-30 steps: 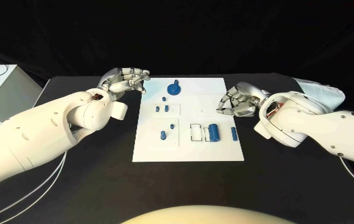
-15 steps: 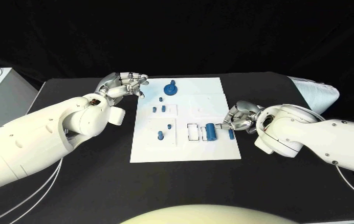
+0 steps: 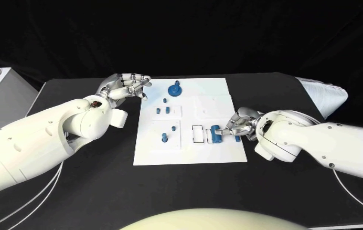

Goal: Assemble the parts on the task board

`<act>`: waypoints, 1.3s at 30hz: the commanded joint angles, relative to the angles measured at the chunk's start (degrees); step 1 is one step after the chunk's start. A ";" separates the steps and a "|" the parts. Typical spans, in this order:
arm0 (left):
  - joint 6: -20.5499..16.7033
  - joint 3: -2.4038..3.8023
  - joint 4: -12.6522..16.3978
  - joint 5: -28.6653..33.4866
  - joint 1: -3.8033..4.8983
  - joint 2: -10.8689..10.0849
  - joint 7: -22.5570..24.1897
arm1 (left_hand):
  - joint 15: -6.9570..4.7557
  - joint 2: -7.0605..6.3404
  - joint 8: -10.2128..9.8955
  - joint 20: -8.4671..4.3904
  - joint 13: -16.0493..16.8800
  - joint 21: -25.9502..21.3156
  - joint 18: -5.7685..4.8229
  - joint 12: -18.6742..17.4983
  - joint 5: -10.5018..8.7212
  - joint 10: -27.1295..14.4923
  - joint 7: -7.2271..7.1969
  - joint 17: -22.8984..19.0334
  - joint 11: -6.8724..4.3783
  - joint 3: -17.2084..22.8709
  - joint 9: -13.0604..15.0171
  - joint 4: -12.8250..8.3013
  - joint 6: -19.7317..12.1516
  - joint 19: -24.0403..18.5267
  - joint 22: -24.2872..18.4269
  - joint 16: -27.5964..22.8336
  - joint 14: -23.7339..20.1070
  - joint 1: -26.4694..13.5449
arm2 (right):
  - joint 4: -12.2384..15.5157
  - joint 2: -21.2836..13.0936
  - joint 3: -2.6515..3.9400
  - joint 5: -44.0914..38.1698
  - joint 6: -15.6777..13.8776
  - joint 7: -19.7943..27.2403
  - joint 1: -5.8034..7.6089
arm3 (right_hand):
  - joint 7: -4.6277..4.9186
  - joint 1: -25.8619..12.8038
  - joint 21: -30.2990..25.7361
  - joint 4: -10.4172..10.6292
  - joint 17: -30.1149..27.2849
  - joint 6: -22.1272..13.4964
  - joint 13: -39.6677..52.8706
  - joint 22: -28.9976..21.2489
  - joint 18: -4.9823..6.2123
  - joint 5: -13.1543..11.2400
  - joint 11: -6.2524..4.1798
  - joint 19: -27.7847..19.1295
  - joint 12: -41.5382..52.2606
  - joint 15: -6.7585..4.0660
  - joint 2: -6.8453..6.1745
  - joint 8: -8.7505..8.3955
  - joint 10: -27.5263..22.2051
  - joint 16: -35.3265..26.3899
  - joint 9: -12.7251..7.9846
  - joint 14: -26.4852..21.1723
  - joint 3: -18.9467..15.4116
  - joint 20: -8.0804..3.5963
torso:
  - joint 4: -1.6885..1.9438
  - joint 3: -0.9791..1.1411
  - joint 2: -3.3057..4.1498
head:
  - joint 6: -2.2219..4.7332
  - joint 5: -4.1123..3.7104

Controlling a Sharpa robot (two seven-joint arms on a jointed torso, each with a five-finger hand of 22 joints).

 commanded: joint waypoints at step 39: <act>0.90 0.05 -0.43 0.14 -0.15 0.04 0.24 | 0.06 0.37 0.37 0.33 0.05 -0.41 0.85 0.59 0.14 -0.56 0.85 0.03 0.15 -0.47 -0.01 0.05 -0.45 0.13 -0.15 -0.33 -0.31 0.26 | -0.18 1.86 -0.03 1.86 -3.26 -1.36 -0.83 | -1.33 7.93 1.72 -0.19 13.86 -0.01 13.90 2.45 -1.49 9.22 -1.48 2.59 -0.15 -1.29 3.42 3.25 5.08 0.51 2.41 5.73 3.49 -1.01 | 0.07 -0.06 -0.10 | -0.97 0.39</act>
